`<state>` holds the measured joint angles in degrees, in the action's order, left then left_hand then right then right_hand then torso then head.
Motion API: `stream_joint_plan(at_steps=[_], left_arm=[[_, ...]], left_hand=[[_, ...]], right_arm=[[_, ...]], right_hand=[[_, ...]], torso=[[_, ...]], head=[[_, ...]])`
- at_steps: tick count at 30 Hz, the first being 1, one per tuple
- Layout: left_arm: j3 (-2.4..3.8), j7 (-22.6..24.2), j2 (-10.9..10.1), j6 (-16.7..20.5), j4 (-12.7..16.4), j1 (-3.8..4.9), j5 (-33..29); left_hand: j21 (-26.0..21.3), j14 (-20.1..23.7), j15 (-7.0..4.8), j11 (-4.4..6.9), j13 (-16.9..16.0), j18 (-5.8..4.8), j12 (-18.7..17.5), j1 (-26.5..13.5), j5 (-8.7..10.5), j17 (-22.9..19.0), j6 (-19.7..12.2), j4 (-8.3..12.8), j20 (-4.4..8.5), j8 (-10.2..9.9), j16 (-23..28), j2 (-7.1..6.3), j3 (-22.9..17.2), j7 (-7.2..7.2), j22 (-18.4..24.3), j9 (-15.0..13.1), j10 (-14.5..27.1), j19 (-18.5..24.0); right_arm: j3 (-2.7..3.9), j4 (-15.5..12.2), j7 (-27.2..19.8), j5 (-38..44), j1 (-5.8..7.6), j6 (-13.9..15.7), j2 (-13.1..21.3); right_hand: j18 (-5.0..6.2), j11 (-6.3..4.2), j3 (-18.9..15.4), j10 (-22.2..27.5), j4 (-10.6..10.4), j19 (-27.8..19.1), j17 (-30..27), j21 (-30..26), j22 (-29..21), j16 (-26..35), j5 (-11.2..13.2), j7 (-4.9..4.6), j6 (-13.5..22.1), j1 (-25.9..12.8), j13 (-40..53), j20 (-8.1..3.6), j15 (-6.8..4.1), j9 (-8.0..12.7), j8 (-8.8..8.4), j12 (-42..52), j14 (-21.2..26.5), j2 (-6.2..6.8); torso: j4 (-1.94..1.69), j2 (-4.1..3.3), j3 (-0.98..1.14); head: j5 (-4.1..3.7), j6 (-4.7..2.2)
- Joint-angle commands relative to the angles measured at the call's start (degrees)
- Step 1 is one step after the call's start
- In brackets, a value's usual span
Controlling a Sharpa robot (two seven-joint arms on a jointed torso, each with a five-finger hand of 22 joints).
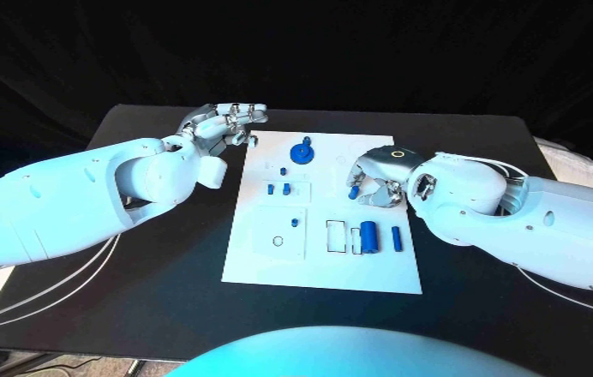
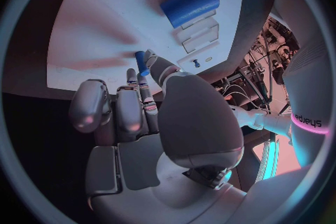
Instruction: Assemble the parts on the task board
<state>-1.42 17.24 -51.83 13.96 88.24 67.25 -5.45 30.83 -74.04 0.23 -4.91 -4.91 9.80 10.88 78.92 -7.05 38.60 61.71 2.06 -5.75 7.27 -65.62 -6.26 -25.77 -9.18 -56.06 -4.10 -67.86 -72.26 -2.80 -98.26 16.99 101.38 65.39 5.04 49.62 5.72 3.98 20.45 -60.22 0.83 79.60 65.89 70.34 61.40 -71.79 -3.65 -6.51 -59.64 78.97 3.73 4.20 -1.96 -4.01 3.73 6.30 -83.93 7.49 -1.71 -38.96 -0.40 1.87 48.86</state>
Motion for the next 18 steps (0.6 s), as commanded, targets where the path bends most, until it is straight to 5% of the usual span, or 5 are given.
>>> stream_joint_plan(at_steps=[1, 10, 18], left_arm=[[0.04, 0.2, 0.1, -1.1, 0.0, 0.01, 0.4], [0.04, 0.1, 0.2, -1.3, 0.0, 0.01, 0.5], [0.04, 0.0, 0.2, -1.5, 0.0, 0.01, 0.5]], left_hand=[[-0.3, 0.4, -0.14, 0.0, -0.1, 0.59, 0.2, 0.2, -0.17, -0.1, -0.1, 0.1, -0.02, 0.3, 0.2, -0.08, 0.1, -0.1, 0.0, 0.1, 0.4, 0.4], [-0.3, 0.4, -0.14, 0.0, -0.1, 0.59, 0.2, 0.2, -0.17, -0.1, -0.1, 0.1, -0.02, 0.3, 0.2, -0.08, 0.1, -0.1, 0.0, 0.1, 0.4, 0.4], [-0.3, 0.4, -0.14, 0.0, -0.1, 0.59, 0.2, 0.2, -0.17, -0.1, -0.1, 0.1, -0.02, 0.3, 0.2, -0.08, 0.1, -0.1, 0.0, 0.1, 0.4, 0.4]], right_arm=[[-0.02, 0.4, -1.0, -0.3, -0.15, -1.2, -0.5], [-0.03, 1.4, -1.5, -0.5, -0.33, 1.0, -1.5], [-0.03, 2.3, -0.9, 0.0, -0.39, 2.8, -2.1]], right_hand=[[0.17, -0.04, 1.1, -1.2, -0.2, 0.1, 0.0, -0.4, 0.0, -0.1, -0.3, -0.17, -1.0, 0.4, -0.1, 0.1, 0.26, -0.1, 0.4, 0.5, -2.3, -0.71], [0.16, -0.27, 4.3, -5.8, -0.7, 0.3, 0.1, -0.2, 0.2, -0.4, 0.4, -0.31, -4.8, 0.5, 0.0, 0.67, 0.86, -0.6, 1.29, 1.3, -2.3, -3.02], [0.14, -0.5, 5.4, -7.9, -0.9, 0.5, 0.3, 0.0, 0.5, -0.7, 0.6, -0.18, -6.5, 0.1, 0.0, 0.61, 0.71, -0.9, 1.74, 1.2, -2.4, -3.54]], torso=[[0.0, 0.04, 0.04], [0.02, -0.01, 0.06], [0.0, 0.02, 0.01]], head=[[0.03, -0.01], [-0.03, 0.08], [-0.05, 0.2]])
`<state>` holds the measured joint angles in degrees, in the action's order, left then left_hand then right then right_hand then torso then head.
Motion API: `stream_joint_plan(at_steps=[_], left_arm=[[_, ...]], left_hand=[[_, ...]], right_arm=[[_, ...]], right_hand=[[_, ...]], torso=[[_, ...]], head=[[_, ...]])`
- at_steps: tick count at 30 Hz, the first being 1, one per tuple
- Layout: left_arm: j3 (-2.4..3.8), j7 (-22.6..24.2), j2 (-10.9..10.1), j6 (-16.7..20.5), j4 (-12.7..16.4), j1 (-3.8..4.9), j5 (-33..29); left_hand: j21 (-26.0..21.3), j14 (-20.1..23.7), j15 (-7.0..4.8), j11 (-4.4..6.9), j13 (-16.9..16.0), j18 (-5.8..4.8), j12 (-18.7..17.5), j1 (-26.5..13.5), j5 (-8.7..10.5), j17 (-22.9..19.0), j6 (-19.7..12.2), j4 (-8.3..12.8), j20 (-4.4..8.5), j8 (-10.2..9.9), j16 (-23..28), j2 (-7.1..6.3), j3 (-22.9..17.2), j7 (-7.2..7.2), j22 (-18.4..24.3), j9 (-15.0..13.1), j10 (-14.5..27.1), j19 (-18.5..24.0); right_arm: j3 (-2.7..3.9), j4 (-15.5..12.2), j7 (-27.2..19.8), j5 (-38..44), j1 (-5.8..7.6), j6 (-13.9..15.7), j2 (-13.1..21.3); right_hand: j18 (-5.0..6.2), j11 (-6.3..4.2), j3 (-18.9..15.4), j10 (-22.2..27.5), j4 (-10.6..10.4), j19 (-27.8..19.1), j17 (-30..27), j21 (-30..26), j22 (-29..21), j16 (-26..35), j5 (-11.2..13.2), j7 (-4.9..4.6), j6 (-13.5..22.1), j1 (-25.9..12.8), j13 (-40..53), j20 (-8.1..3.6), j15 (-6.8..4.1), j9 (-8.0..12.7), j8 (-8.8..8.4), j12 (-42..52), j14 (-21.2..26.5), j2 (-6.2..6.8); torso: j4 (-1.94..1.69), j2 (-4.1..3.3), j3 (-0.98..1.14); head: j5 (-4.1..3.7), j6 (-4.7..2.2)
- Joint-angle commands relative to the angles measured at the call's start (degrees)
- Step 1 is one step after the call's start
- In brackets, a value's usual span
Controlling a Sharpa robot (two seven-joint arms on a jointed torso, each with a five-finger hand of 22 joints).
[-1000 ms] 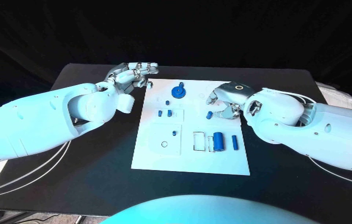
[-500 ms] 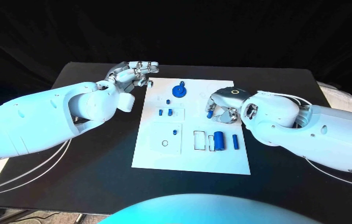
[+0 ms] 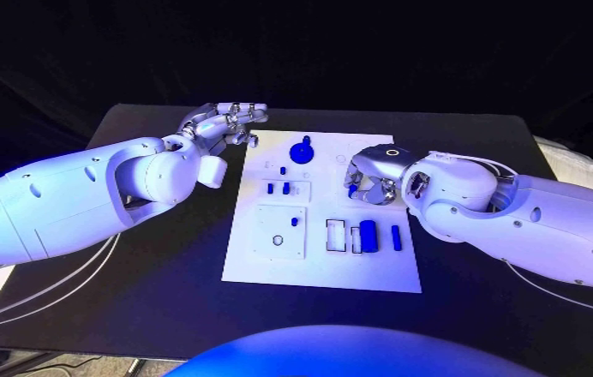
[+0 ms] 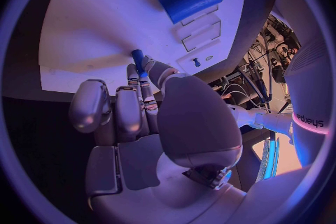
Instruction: Assemble the parts on the task board
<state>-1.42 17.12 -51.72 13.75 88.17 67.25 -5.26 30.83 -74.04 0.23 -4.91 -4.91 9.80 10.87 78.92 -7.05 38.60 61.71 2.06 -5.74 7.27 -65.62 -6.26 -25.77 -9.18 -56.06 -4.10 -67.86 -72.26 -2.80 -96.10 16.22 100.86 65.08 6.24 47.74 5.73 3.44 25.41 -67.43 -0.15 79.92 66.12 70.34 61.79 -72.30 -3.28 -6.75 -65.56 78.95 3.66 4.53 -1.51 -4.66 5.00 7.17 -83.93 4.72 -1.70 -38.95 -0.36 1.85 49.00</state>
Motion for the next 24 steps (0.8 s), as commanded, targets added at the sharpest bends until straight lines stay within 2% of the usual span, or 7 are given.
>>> stream_joint_plan(at_steps=[1, 7, 15, 19, 24], left_arm=[[0.04, 0.1, 0.1, -1.3, 0.0, 0.01, 0.3], [0.04, -0.1, 0.1, -1.4, -0.1, 0.0, 0.3], [0.04, -0.1, 0.1, -1.4, -0.3, 0.0, 0.3], [0.04, -0.1, 0.2, -1.5, -0.4, 0.0, 0.3], [0.04, -0.1, 0.2, -1.5, -0.4, -0.01, 0.3]], left_hand=[[-0.3, 0.4, -0.14, 0.0, -0.1, 0.59, 0.2, 0.2, -0.17, -0.1, -0.1, 0.1, -0.02, 0.3, 0.2, -0.08, 0.1, -0.1, 0.1, 0.1, 0.4, 0.4], [-0.3, 0.4, -0.14, 0.0, -0.1, 0.59, 0.2, 0.2, -0.17, -0.1, -0.1, 0.1, -0.02, 0.3, 0.2, -0.08, 0.1, -0.1, 0.1, 0.1, 0.4, 0.4], [-0.6, 0.5, -0.13, -0.02, -0.1, 0.61, 0.4, 0.4, -0.19, -0.2, -0.1, 0.2, -0.03, 0.3, 0.2, 0.01, 0.2, -0.12, 0.2, 0.1, 0.5, 0.4], [-0.6, 0.5, -0.13, -0.02, -0.1, 0.61, 0.4, 0.4, -0.19, -0.2, -0.1, 0.2, -0.03, 0.3, 0.2, 0.01, 0.2, -0.12, 0.2, 0.1, 0.5, 0.4], [-0.6, 0.5, -0.13, -0.02, -0.1, 0.61, 0.4, 0.4, -0.19, -0.2, -0.1, 0.2, -0.03, 0.3, 0.2, 0.01, 0.2, -0.12, 0.2, 0.1, 0.5, 0.4]], right_arm=[[-0.03, 0.3, 0.0, 0.6, -0.08, 2.0, -0.2], [-0.01, -0.6, 0.2, 0.9, -0.11, 5.2, 0.3], [0.49, -5.6, 0.0, -2.3, 0.9, 8.0, 3.3], [0.66, -7.7, -0.4, -3.8, 1.34, 8.6, 3.6], [0.7, -8.6, -1.3, -5.3, 1.11, 8.4, 1.8]], right_hand=[[0.13, -0.01, 0.6, -0.9, 0.1, 0.2, 0.1, 0.0, 0.1, -0.3, 0.2, 0.1, -0.8, 0.1, 0.1, 0.25, 0.19, -0.3, 0.52, 0.3, -2.4, -0.85], [0.06, -0.36, 1.5, -2.4, 0.5, 0.4, 0.4, 0.4, 0.5, -0.6, 0.3, 0.21, -1.8, 0.5, 0.2, -0.04, -0.1, -0.6, 0.82, 0.1, -2.4, -1.47], [0.05, -0.36, 2.0, -2.7, 1.0, 0.5, 0.3, 0.4, 0.6, -0.7, 0.3, 0.09, -1.8, 0.9, 0.2, -0.14, -0.15, -0.7, 0.75, -0.2, -2.4, -1.33], [0.04, -0.33, 2.1, -2.8, 1.1, 0.5, 0.4, 0.4, 0.6, -0.7, 0.3, 0.04, -1.9, 0.9, 0.1, -0.15, -0.14, -0.7, 0.72, -0.3, -2.4, -1.23], [0.05, -0.3, 2.2, -2.8, 1.3, 0.5, 0.4, 0.4, 0.6, -0.7, 0.3, -0.02, -1.9, 1.0, 0.1, -0.15, -0.13, -0.7, 0.69, -0.4, -2.4, -1.12]], torso=[[-0.02, 0.0, -0.03], [0.01, 0.06, -0.01], [0.07, 0.08, -0.03], [0.03, 0.06, -0.05], [0.03, 0.02, -0.03]], head=[[-0.04, 0.11], [-0.07, 0.12], [-0.03, 0.03], [0.02, -0.01], [0.43, 0.08]])
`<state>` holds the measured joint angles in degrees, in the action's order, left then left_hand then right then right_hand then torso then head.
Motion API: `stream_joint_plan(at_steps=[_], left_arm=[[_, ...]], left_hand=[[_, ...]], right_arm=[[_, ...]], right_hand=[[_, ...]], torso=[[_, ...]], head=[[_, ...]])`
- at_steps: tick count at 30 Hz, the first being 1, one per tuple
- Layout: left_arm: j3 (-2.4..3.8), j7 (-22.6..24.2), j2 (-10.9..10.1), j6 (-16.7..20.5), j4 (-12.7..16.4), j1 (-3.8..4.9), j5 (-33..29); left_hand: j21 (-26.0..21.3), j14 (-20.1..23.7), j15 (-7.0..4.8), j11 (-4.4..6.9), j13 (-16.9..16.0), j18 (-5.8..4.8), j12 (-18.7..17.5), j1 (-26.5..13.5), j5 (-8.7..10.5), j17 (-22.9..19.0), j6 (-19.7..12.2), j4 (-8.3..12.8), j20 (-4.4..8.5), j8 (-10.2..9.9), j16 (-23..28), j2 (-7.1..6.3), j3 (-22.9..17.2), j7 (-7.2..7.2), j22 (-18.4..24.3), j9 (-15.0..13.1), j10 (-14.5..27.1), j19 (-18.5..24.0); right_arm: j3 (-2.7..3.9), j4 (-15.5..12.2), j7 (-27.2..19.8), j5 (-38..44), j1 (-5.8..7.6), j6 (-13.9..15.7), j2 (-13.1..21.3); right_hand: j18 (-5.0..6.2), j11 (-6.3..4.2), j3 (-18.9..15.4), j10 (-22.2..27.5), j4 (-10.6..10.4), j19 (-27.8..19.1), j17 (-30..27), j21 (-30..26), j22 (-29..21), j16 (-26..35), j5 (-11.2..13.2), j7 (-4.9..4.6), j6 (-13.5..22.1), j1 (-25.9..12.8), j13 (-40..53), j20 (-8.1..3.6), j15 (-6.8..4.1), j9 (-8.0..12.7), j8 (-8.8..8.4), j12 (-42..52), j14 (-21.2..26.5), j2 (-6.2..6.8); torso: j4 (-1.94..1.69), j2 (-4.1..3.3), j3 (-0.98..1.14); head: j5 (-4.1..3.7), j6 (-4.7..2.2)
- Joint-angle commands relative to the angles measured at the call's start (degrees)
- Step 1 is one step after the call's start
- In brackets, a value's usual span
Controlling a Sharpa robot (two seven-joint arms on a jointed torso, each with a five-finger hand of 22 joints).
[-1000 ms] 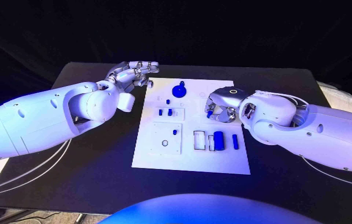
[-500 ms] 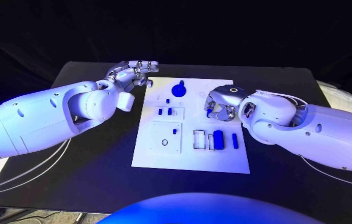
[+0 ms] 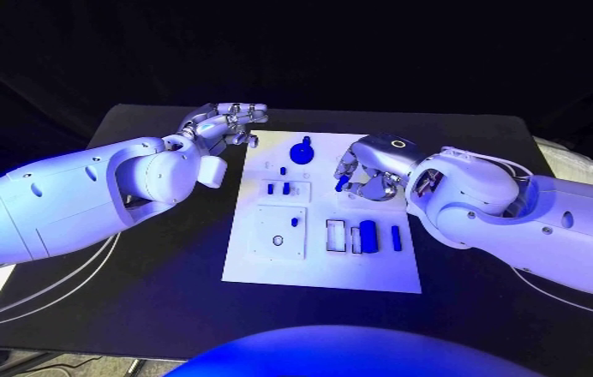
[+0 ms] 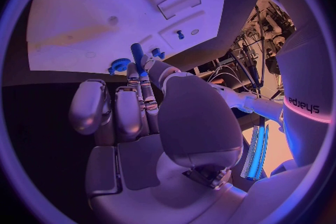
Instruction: Assemble the parts on the task board
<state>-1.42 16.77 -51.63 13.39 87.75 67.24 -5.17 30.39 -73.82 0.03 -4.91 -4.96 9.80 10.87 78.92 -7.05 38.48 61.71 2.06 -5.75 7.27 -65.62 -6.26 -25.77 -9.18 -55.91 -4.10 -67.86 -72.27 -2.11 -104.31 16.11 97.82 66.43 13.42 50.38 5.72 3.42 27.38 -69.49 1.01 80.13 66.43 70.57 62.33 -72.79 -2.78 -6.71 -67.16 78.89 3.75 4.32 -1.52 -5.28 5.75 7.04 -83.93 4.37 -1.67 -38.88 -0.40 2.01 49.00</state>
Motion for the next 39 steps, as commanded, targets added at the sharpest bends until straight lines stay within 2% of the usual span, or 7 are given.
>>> stream_joint_plan(at_steps=[1, 11, 19, 31, 39], left_arm=[[0.04, 0.2, 0.2, -1.2, 0.0, 0.0, 0.2], [0.04, 0.3, 0.4, -1.3, 0.1, -0.01, 0.2], [0.04, 0.3, 0.4, -1.4, 0.2, -0.01, 0.2], [0.04, 0.2, 0.4, -1.4, 0.3, -0.01, 0.2], [0.04, 0.2, 0.4, -1.5, 0.3, -0.01, 0.2]], left_hand=[[-0.1, 0.3, 0.08, -0.01, -0.1, 0.61, 0.4, 0.4, -0.19, 0.0, -0.1, 0.2, -0.03, 0.3, 0.2, 0.01, 0.2, -0.12, 0.1, 0.1, 0.5, 0.4], [-0.1, 0.3, 0.08, -0.01, -0.1, 0.61, 0.4, 0.4, -0.19, 0.0, -0.1, 0.2, -0.03, 0.3, 0.2, 0.01, 0.2, -0.12, 0.1, 0.1, 0.5, 0.4], [-0.1, 0.3, 0.08, -0.01, -0.1, 0.61, 0.4, 0.4, -0.19, 0.0, -0.1, 0.2, -0.03, 0.3, 0.2, 0.01, 0.2, -0.12, 0.1, 0.1, 0.5, 0.4], [-0.2, 0.4, 0.08, -0.02, -0.1, 0.61, 0.5, 0.4, -0.19, -0.1, -0.2, 0.3, -0.03, 0.4, 0.2, 0.06, 0.3, -0.13, 0.1, 0.1, 0.5, 0.4], [-0.2, 0.4, 0.08, -0.02, -0.1, 0.61, 0.5, 0.4, -0.19, -0.1, -0.2, 0.3, -0.03, 0.4, 0.2, 0.06, 0.3, -0.13, 0.1, 0.1, 0.5, 0.4]], right_arm=[[0.0, -0.4, -1.4, -2.5, -0.43, 1.2, -1.4], [-0.36, 1.0, -4.2, -2.2, -3.86, 0.5, -8.8], [-0.69, 2.7, -5.5, -1.8, -5.81, 0.0, -12.4], [-0.99, 4.8, -5.5, -1.4, -7.06, -3.2, -14.6], [-1.07, 5.4, -3.9, 0.7, -7.4, -4.0, -14.6]], right_hand=[[0.05, -0.26, 0.3, -0.7, 0.2, 0.2, 0.0, 0.2, 0.0, -0.2, -0.2, -0.09, -0.2, 1.1, 0.0, 0.06, -0.11, -0.1, -0.08, -0.3, -2.4, -0.74], [0.07, -0.1, 0.6, -0.6, 0.4, 0.2, 0.0, 0.1, -0.1, -0.2, -0.3, -0.3, -0.1, 1.1, 0.0, 0.08, -0.02, -0.1, -0.27, -0.7, -2.4, -0.67], [0.08, -0.01, 0.7, -0.5, 0.6, 0.1, -0.1, 0.1, -0.2, -0.2, -0.3, -0.42, 0.0, 1.2, 0.0, 0.11, 0.04, 0.0, -0.39, -0.9, -2.4, -0.68], [0.07, 0.03, 0.8, -0.5, 0.7, 0.1, -0.1, 0.1, -0.2, -0.2, -0.4, -0.48, 0.1, 1.2, 0.0, 0.13, 0.07, 0.0, -0.45, -1.0, -2.4, -0.69], [0.09, 0.09, 0.9, -0.5, 0.7, 0.1, -0.1, 0.0, -0.3, -0.2, -0.4, -0.54, 0.1, 1.1, 0.0, 0.16, 0.12, 0.0, -0.5, -1.1, -2.3, -0.65]], torso=[[-0.02, -0.04, 0.0], [-0.1, -0.11, -0.04], [-0.02, -0.11, -0.03], [-0.02, -0.1, 0.05], [0.03, -0.06, 0.02]], head=[[0.4, 0.1], [1.36, 0.38], [1.99, 0.71], [2.62, 1.0], [2.51, 1.0]])
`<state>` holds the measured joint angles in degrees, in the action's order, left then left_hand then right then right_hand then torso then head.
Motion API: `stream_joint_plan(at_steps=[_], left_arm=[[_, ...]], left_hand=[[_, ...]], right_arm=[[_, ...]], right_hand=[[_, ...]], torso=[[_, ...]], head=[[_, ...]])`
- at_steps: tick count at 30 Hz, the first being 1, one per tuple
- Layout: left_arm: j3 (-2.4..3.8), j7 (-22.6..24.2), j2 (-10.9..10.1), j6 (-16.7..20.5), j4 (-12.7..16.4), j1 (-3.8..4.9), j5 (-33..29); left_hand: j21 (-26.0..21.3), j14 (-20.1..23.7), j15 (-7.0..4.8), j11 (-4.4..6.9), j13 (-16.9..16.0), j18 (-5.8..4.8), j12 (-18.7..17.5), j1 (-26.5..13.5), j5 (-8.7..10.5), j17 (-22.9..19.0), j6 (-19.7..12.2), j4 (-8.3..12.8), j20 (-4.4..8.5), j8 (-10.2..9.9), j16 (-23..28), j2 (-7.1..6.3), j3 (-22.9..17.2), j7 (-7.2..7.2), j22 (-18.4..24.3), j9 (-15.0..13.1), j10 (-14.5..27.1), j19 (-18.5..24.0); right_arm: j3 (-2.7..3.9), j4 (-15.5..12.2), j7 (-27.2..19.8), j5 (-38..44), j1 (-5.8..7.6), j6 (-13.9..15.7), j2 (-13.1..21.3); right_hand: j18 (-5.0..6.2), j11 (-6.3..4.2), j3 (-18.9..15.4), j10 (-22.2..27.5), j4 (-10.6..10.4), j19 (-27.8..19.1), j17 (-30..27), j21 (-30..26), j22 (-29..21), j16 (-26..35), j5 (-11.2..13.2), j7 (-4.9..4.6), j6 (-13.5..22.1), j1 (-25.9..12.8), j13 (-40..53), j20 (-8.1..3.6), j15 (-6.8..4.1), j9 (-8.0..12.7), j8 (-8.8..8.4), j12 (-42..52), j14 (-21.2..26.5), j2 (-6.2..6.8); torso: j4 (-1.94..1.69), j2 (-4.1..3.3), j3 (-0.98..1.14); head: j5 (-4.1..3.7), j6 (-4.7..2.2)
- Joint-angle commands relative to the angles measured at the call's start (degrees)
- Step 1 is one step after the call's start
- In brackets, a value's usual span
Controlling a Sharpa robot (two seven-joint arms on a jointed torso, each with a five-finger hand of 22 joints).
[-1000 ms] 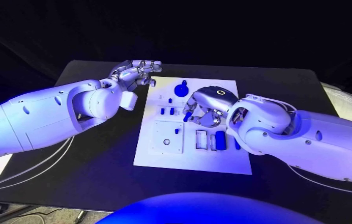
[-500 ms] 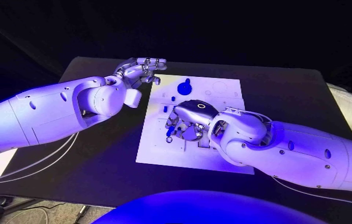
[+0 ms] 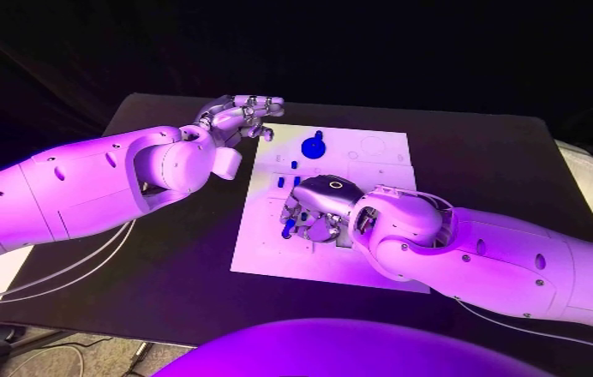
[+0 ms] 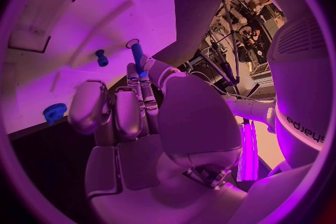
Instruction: Assemble the parts on the task board
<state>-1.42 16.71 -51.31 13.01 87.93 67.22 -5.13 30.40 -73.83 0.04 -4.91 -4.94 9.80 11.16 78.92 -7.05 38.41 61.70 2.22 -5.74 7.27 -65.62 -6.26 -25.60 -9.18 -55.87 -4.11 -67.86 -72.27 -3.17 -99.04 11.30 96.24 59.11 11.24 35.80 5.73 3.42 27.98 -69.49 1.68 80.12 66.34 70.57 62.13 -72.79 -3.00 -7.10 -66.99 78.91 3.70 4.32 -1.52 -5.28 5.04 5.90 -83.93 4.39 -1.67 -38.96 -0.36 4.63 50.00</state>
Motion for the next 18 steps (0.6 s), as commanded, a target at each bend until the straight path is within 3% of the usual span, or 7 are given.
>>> stream_joint_plan(at_steps=[1, 8, 18], left_arm=[[0.04, 0.2, 0.0, -1.1, 0.1, 0.0, 0.2], [0.04, 0.2, 0.0, -1.2, 0.1, 0.0, 0.2], [0.04, 0.1, 0.0, -1.2, 0.2, 0.0, 0.2]], left_hand=[[-0.2, 0.4, 0.07, -0.02, -0.1, 0.61, 0.2, 0.4, -0.19, -0.1, -0.2, 0.1, -0.03, 0.4, 0.2, 0.06, 0.1, -0.13, 0.1, 0.1, 0.5, 0.4], [-0.2, 0.4, 0.07, -0.02, -0.1, 0.61, 0.2, 0.4, -0.19, -0.1, -0.2, 0.1, -0.03, 0.4, 0.2, 0.06, 0.1, -0.13, 0.1, 0.1, 0.5, 0.4], [-0.2, 0.4, 0.07, -0.02, -0.1, 0.61, 0.2, 0.4, -0.19, -0.1, -0.2, 0.1, -0.03, 0.4, 0.2, 0.06, 0.1, -0.13, 0.1, 0.1, 0.5, 0.4]], right_arm=[[-0.01, 0.2, 1.2, 2.6, -0.1, -1.9, 0.0], [-0.02, 0.3, 2.3, 4.2, -0.14, -2.6, 0.0], [-0.22, 0.8, 3.3, 5.6, -0.26, -5.8, -1.6]], right_hand=[[0.09, 0.09, 0.3, -0.5, 0.0, 0.1, -0.1, 0.0, -0.1, -0.2, -0.1, -0.15, -0.1, 1.1, 0.0, 0.15, 0.12, -0.1, 0.2, 0.0, -2.3, -0.67], [0.09, 0.09, 0.3, -0.5, 0.0, 0.1, -0.1, 0.0, -0.1, -0.2, -0.1, -0.15, -0.1, 1.1, 0.0, 0.15, 0.12, -0.1, 0.2, 0.0, -2.3, -0.67], [0.09, 0.14, 0.2, -0.5, 0.0, 0.1, -0.1, 0.0, -0.1, -0.2, -0.1, -0.16, -0.2, 0.8, 0.0, 0.21, 0.18, -0.1, 0.18, -0.1, -2.3, -0.54]], torso=[[0.02, 0.01, -0.02], [0.03, 0.03, -0.02], [0.0, 0.02, -0.04]], head=[[-0.11, 0.0], [-0.28, 0.0], [-0.27, 0.0]])
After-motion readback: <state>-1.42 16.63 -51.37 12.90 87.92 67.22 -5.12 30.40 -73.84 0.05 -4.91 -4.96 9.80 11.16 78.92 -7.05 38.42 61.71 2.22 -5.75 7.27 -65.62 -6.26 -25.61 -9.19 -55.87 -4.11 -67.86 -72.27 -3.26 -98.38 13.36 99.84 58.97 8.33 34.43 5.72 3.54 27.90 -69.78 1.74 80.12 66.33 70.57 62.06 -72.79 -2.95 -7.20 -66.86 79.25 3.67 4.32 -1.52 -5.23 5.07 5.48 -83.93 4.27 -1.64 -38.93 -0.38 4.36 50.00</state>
